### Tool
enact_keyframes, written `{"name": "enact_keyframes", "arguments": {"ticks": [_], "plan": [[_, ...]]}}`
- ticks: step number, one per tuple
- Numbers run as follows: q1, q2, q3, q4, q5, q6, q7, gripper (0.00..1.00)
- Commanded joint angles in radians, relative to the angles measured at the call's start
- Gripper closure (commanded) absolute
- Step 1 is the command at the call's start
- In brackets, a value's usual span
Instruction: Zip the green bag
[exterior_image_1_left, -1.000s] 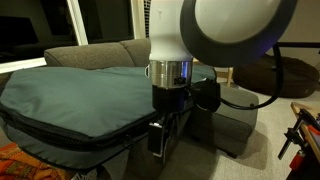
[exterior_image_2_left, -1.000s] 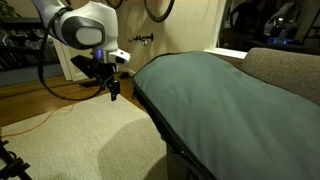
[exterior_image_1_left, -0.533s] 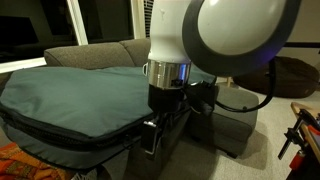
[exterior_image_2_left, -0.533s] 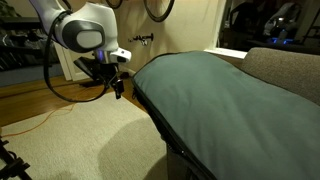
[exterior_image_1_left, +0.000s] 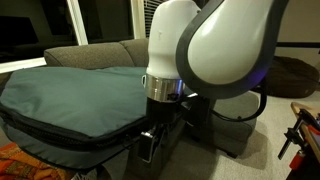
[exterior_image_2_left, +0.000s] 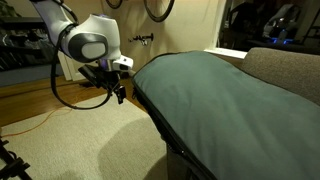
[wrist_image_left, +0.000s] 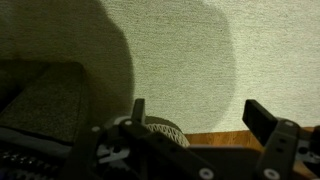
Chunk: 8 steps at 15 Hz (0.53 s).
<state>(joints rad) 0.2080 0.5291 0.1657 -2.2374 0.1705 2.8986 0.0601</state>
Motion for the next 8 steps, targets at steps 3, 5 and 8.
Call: {"name": "enact_keyframes", "arguments": {"ticks": [3,5,8], "plan": [[0.009,0.076,-0.006,0.078,-0.022,0.017,0.031,0.00],[0.016,0.098,-0.012,0.102,-0.025,0.016,0.036,0.00],[0.026,0.118,-0.018,0.122,-0.032,0.029,0.038,0.00]]}}
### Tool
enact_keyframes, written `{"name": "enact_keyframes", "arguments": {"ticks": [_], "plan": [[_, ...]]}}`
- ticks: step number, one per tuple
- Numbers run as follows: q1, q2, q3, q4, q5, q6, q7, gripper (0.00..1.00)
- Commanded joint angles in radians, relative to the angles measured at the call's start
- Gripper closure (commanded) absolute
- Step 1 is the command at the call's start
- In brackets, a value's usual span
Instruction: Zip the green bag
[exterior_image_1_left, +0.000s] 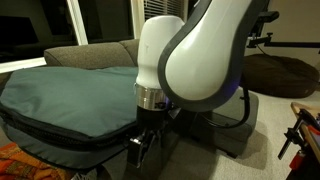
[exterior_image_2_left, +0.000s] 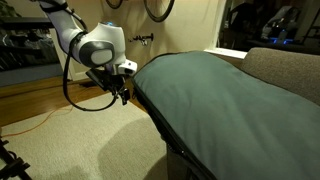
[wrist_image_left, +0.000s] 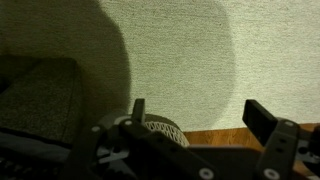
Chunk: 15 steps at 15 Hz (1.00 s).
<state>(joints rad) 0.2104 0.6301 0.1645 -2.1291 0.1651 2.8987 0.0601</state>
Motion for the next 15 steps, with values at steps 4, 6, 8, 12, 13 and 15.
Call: {"name": "enact_keyframes", "arguments": {"ticks": [4,6,8,12,13,15], "plan": [[0.018,0.035,-0.020,0.030,-0.032,0.044,0.032,0.00],[0.004,0.039,-0.015,0.035,-0.026,0.064,0.025,0.00],[-0.005,0.036,-0.017,0.036,-0.024,0.093,0.022,0.00],[-0.011,0.039,-0.018,0.051,-0.028,0.083,0.016,0.00],[-0.012,0.039,-0.019,0.055,-0.028,0.083,0.016,0.00],[-0.012,0.039,-0.018,0.055,-0.028,0.082,0.016,0.00]]}}
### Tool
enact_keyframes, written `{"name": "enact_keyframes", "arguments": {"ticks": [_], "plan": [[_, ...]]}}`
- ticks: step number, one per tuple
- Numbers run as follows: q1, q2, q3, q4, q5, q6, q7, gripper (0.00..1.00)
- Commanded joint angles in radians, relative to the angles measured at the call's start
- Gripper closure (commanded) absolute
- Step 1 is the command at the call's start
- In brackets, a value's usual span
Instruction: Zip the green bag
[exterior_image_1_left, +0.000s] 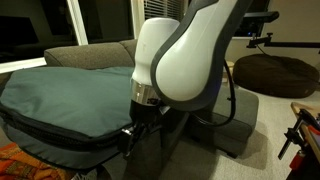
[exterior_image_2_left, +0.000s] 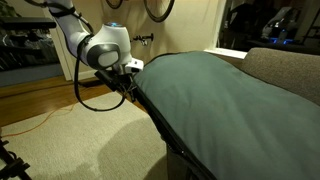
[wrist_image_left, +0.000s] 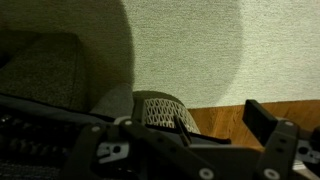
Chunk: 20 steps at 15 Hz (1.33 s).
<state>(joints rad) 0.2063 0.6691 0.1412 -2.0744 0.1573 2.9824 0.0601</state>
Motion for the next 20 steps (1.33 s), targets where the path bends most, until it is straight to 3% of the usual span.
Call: {"name": "enact_keyframes", "arguments": {"ticks": [1,20], "plan": [[-0.008,0.000,0.007,0.000,-0.020,-0.001,0.016,0.00],[-0.036,0.090,0.023,0.099,-0.004,0.023,0.019,0.00]]}}
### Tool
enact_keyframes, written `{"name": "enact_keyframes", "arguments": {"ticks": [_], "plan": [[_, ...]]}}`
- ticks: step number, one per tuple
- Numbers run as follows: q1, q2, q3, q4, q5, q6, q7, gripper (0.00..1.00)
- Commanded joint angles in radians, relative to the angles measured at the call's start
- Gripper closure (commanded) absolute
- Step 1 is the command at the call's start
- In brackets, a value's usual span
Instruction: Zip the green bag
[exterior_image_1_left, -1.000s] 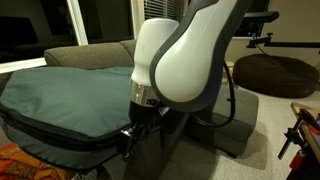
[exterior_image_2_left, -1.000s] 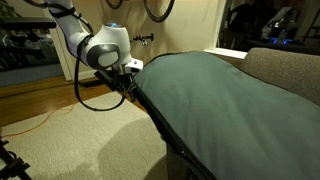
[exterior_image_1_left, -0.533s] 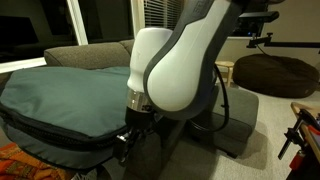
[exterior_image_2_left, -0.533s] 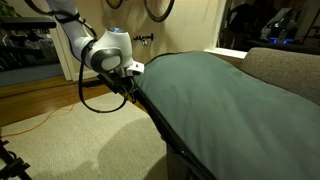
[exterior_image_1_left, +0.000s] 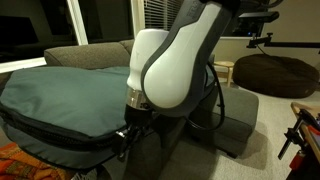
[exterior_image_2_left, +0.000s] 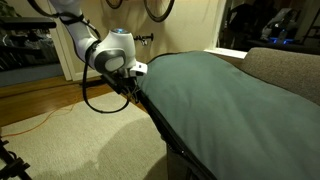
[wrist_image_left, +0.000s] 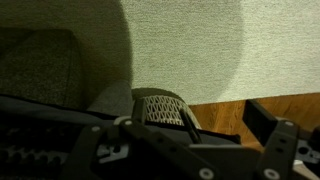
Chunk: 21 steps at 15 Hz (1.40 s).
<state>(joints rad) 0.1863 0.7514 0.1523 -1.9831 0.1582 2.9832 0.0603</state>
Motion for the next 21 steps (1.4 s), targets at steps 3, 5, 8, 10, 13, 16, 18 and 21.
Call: {"name": "enact_keyframes", "arguments": {"ticks": [3,5,8,10,13,16,18,21], "plan": [[-0.013,0.011,0.011,0.011,-0.006,0.019,0.021,0.15],[-0.013,0.012,0.011,0.014,-0.006,0.017,0.021,0.31],[-0.016,0.012,0.009,0.015,-0.005,0.017,0.023,0.51],[-0.014,0.013,0.006,0.015,-0.005,0.017,0.026,0.64],[-0.013,0.014,0.004,0.017,-0.004,0.014,0.030,0.83],[-0.008,0.018,-0.004,0.022,-0.004,0.010,0.039,0.95],[-0.002,0.015,-0.007,0.020,-0.003,0.008,0.047,0.98],[-0.004,-0.020,-0.007,-0.012,0.010,0.011,0.075,0.95]]}}
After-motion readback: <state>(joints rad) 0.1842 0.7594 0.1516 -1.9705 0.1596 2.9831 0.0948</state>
